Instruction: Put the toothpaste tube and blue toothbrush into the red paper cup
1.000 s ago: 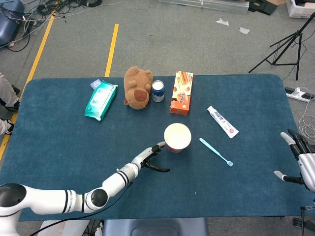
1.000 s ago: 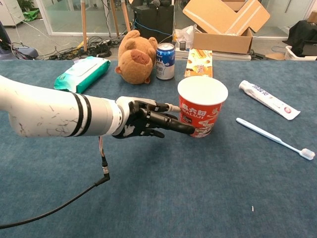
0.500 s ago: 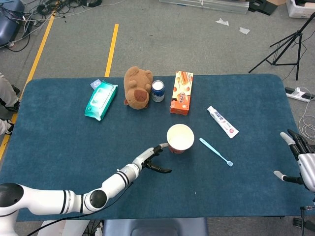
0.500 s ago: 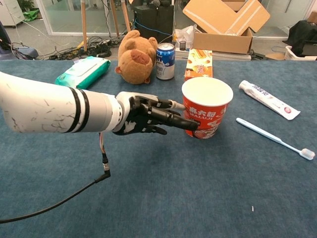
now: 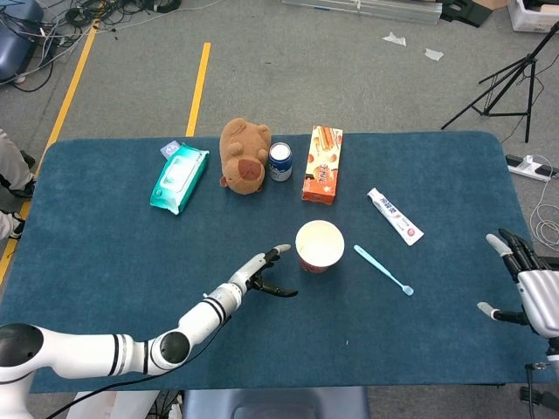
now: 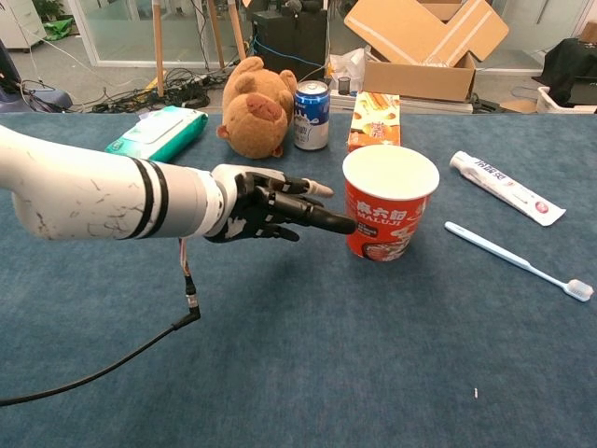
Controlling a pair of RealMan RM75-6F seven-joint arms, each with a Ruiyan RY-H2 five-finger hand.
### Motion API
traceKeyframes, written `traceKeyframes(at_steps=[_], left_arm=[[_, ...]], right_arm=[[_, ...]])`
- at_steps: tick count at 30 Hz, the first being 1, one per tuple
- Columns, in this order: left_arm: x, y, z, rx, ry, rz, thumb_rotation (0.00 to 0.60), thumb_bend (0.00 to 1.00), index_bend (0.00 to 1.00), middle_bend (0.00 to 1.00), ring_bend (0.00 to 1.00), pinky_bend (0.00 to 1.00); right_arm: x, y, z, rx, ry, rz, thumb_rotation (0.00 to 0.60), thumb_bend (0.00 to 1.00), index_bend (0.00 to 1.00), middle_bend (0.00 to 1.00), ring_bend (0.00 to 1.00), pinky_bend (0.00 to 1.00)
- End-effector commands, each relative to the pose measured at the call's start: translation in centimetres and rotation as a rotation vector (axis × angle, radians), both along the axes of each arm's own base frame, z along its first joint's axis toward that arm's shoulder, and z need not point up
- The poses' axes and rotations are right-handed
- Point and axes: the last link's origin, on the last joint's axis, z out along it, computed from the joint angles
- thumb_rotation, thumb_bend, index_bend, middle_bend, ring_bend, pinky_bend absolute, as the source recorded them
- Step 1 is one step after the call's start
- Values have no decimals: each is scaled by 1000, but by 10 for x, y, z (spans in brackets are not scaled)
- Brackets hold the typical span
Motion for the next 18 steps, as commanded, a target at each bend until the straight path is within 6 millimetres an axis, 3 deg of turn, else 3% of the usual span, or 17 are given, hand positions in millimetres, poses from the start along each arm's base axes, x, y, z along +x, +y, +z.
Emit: traceKeyframes(at_steps=[1, 18], left_arm=[[4, -1, -2, -7, -6, -6, 600, 0, 0, 18, 12, 0], [21, -15, -16, -67, -26, -49, 600, 0, 0, 18, 12, 0]], right_arm=[[-1, 0, 0, 0, -1, -2, 600, 0, 0, 0, 0, 252], [-7, 4, -1, 4, -8, -16, 600, 0, 0, 0, 0, 252]])
